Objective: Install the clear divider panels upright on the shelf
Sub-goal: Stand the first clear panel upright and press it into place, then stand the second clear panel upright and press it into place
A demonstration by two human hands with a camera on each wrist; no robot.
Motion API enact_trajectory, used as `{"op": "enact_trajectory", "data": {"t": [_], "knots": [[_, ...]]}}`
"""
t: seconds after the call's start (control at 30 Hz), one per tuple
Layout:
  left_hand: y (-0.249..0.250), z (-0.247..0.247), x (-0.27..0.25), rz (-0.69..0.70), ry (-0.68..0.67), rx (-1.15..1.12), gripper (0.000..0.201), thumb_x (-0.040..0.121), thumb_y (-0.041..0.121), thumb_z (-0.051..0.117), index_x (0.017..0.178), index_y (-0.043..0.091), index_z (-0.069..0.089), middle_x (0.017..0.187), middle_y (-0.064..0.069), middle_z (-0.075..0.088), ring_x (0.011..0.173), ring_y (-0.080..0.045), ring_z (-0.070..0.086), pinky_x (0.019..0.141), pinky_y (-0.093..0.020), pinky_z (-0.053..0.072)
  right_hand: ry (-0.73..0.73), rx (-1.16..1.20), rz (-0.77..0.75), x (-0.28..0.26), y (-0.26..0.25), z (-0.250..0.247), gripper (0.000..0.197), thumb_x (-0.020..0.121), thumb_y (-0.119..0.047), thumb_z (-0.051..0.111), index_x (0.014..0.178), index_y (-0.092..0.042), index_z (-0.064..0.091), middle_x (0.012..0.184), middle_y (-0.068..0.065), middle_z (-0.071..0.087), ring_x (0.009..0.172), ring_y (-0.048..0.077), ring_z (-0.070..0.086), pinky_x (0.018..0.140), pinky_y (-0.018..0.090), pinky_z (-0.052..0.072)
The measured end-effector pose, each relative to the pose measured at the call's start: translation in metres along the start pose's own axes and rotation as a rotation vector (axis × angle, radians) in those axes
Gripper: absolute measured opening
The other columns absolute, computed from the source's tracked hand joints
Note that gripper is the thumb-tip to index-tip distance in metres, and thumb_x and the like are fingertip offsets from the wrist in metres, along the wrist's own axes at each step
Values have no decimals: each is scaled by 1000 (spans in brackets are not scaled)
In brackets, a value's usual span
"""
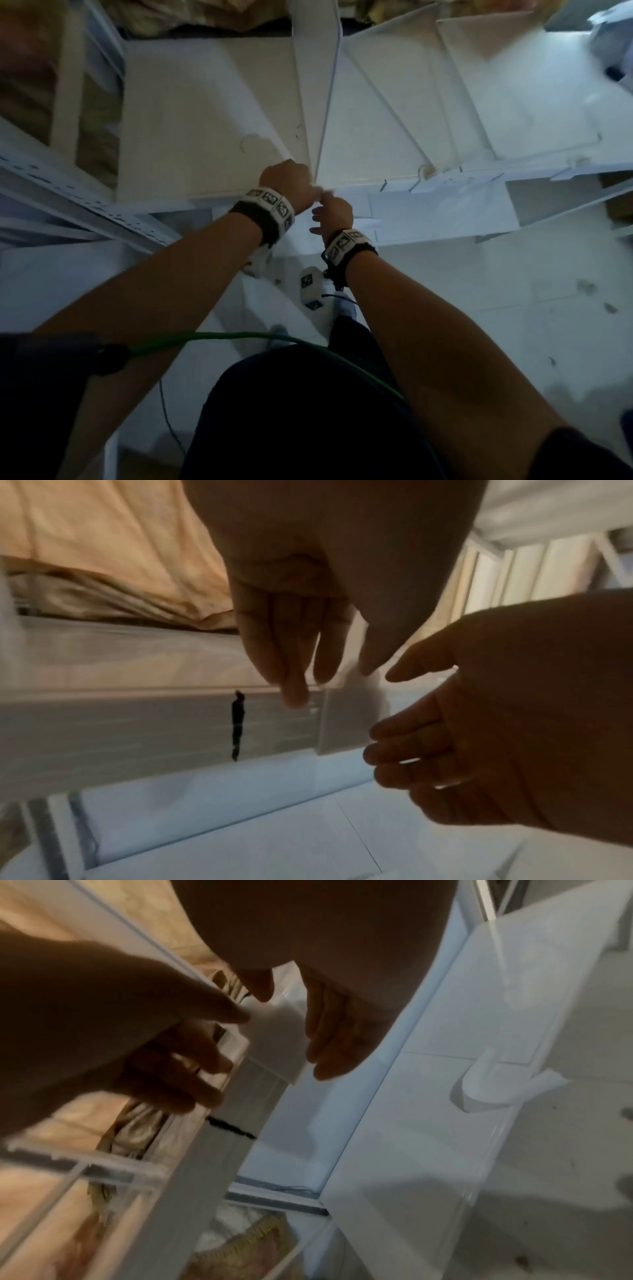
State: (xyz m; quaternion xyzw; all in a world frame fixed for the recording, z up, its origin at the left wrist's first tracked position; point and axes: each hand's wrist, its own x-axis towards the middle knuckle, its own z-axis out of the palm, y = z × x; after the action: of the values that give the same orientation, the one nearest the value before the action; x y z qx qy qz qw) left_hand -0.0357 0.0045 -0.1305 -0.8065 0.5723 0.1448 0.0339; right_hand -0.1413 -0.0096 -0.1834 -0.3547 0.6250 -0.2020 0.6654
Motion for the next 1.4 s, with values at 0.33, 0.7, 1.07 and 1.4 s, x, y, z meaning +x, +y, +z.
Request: {"op": "enact_trajectory", "data": {"t": [0.33,0.7,1.07,1.4], "knots": [[9,69,-19,-784,-331,-1564,40,89,47,61,107,12,64,117,-15,68,100,-32,68,91,-49,56,-265,32,247,38,-12,-32,64,81,-57,64,115,-4,56,105,17,63,88,31,65,75,42,59],[9,79,-19,-824,-207,-2105,67,73,56,76,120,9,68,109,-8,71,105,-29,65,89,-45,55,-455,197,300,45,-9,-33,46,86,-44,67,111,-5,66,84,12,63,81,25,61,82,37,54],[2,78,-3,-709,-334,-2078,52,85,47,70,126,15,65,117,-8,70,114,-23,62,91,-42,55,-359,267,242,44,-9,-29,35,89,-33,66,111,-6,64,99,15,72,96,27,68,84,37,56],[-4,96,2,-592,-284,-2002,39,88,48,65,107,16,75,109,-10,74,109,-25,66,99,-43,52,-389,254,260,50,-9,-26,34,90,-33,65,110,-6,65,116,19,67,108,29,65,93,39,53]]}}
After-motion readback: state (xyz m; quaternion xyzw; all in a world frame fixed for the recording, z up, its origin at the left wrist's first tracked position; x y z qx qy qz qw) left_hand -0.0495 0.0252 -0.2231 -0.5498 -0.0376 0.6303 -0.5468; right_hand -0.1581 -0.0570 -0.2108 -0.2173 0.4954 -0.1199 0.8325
